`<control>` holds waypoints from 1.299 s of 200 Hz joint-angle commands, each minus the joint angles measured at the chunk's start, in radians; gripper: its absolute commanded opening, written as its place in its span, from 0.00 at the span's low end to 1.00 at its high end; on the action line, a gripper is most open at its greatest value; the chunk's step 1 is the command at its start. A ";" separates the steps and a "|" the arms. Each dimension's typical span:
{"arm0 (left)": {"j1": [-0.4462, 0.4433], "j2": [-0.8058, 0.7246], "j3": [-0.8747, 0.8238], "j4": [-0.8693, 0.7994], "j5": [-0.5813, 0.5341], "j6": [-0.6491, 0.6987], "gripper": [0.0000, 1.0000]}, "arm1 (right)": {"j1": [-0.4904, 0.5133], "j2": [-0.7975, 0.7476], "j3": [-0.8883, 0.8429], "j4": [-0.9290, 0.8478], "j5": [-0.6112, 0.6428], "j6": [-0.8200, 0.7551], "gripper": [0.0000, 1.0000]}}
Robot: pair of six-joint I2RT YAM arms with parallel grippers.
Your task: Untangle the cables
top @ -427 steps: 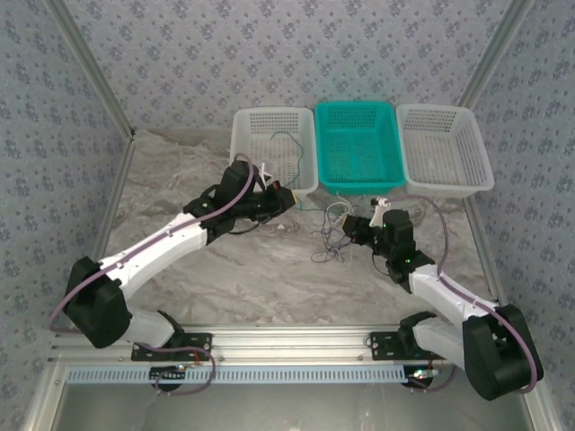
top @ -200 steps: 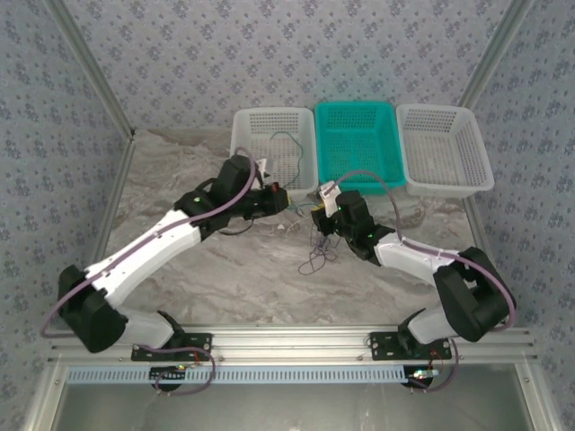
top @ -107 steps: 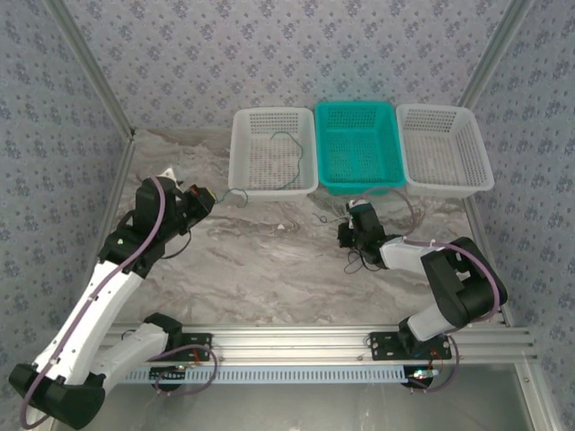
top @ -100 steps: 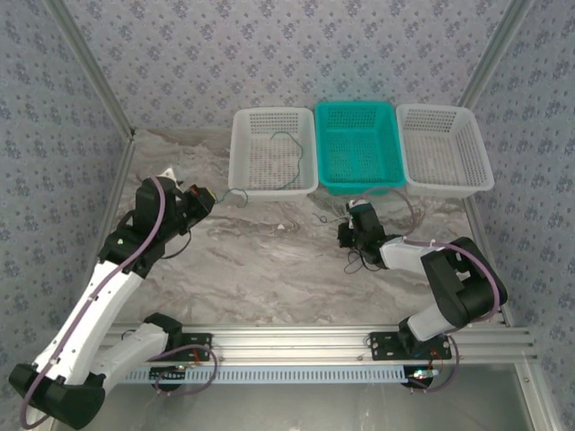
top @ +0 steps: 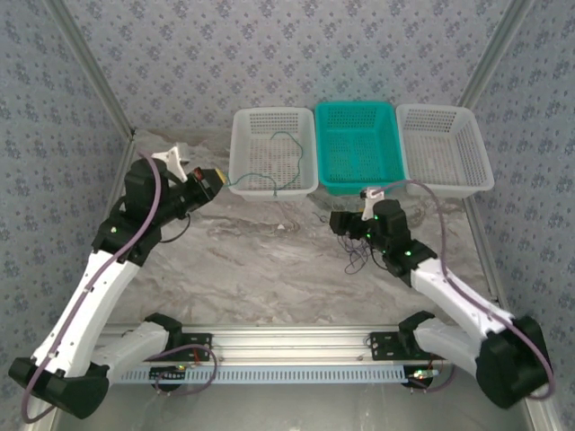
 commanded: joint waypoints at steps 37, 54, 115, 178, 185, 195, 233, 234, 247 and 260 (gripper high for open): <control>0.004 0.154 0.025 0.360 -0.054 0.195 0.00 | -0.008 -0.199 0.066 -0.157 0.020 0.062 0.93; 0.007 0.241 -0.020 0.539 -0.075 0.291 0.00 | -0.008 -0.203 0.088 -0.183 0.007 0.056 0.93; -0.004 0.665 0.099 0.736 -0.142 0.451 0.00 | -0.011 -0.254 0.097 -0.282 0.002 0.056 0.92; 0.001 0.842 0.306 0.340 -0.199 0.455 0.69 | -0.012 -0.299 0.077 -0.317 0.008 0.060 0.93; 0.001 0.806 0.264 0.357 -0.217 0.438 0.76 | -0.012 -0.298 0.072 -0.308 0.011 0.062 0.93; 0.004 0.757 0.225 0.335 -0.255 0.413 0.80 | -0.013 -0.296 0.063 -0.293 0.013 0.068 0.93; 0.000 0.530 0.115 0.285 -0.263 0.355 0.84 | -0.020 -0.239 0.061 -0.277 0.051 0.084 0.94; -0.001 0.525 0.113 0.285 -0.258 0.354 0.84 | -0.021 -0.236 0.063 -0.278 0.052 0.086 0.94; -0.019 0.464 0.095 0.274 -0.185 0.341 0.84 | -0.038 -0.191 0.077 -0.292 0.050 0.101 0.94; -0.063 0.413 0.091 0.241 -0.150 0.340 0.84 | -0.063 -0.133 0.093 -0.311 0.035 0.124 0.94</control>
